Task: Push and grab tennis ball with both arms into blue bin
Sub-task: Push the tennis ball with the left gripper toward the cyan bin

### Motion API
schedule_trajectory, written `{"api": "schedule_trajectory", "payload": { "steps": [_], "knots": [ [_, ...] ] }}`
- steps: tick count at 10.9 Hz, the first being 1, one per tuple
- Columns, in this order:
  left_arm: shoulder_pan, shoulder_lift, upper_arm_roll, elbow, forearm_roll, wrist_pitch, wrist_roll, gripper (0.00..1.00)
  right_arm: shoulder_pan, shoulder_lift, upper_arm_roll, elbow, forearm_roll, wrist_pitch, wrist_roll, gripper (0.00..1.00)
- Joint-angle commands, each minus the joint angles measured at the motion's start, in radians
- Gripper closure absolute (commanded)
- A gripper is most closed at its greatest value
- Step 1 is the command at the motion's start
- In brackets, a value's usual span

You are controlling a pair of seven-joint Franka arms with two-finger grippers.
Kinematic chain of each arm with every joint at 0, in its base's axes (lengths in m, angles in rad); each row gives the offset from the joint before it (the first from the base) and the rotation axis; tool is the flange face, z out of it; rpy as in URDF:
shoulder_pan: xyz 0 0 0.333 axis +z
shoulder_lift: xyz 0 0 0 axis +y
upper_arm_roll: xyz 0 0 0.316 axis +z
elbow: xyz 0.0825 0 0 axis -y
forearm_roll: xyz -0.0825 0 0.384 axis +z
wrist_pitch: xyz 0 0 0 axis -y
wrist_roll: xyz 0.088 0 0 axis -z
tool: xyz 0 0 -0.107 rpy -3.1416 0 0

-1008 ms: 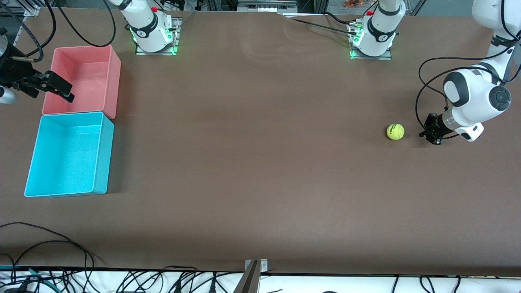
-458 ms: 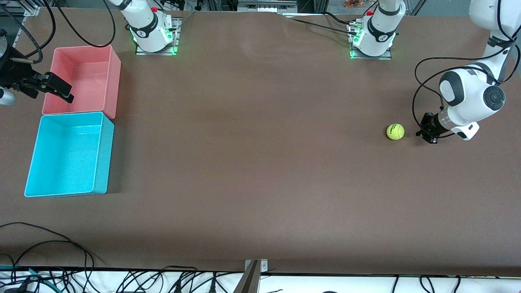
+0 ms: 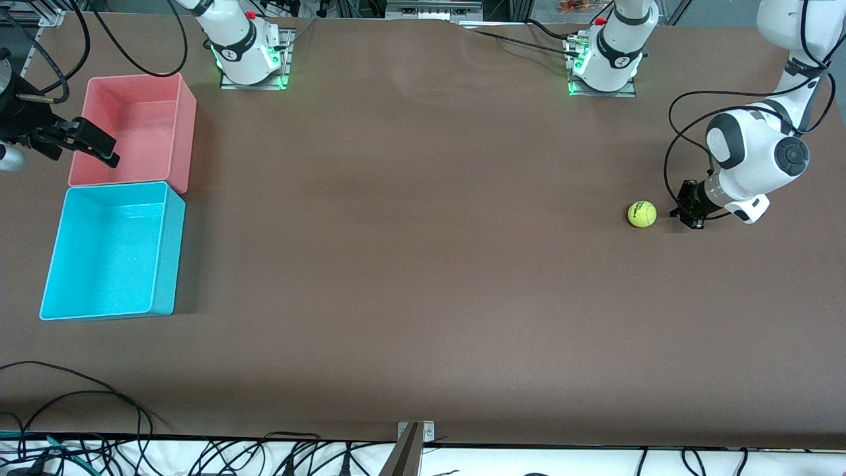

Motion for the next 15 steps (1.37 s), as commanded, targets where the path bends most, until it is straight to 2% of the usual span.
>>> {"api": "schedule_trajectory", "payload": {
  "steps": [1,2,6,7,9,10,15],
  "knots": [
    [-0.008,-0.002,-0.102,-0.066,-0.005,0.094,-0.132,1.00,-0.003,0.010,0.001,0.026,-0.015,-0.012,-0.001,0.00],
    [-0.010,-0.002,-0.142,-0.063,-0.005,0.094,-0.179,1.00,-0.003,0.016,0.002,0.026,-0.014,-0.011,-0.001,0.00],
    [-0.010,-0.029,-0.438,-0.054,-0.004,0.086,-0.458,1.00,-0.005,0.021,0.001,0.026,-0.014,0.003,0.000,0.00],
    [-0.008,-0.048,-0.489,-0.037,-0.004,0.070,-0.494,1.00,-0.003,0.024,0.001,0.027,-0.012,0.009,0.000,0.00],
    [-0.005,-0.120,-0.527,0.000,-0.004,-0.085,-0.488,1.00,-0.003,0.024,0.002,0.027,-0.008,0.017,0.000,0.00],
    [0.000,-0.144,-0.526,0.001,-0.002,-0.122,-0.470,1.00,-0.003,0.027,0.002,0.027,-0.006,0.023,0.000,0.00],
    [0.144,-0.152,-0.512,0.053,0.001,-0.193,-0.197,1.00,0.007,0.061,0.008,0.027,-0.005,0.033,0.000,0.00]
  ]
}}
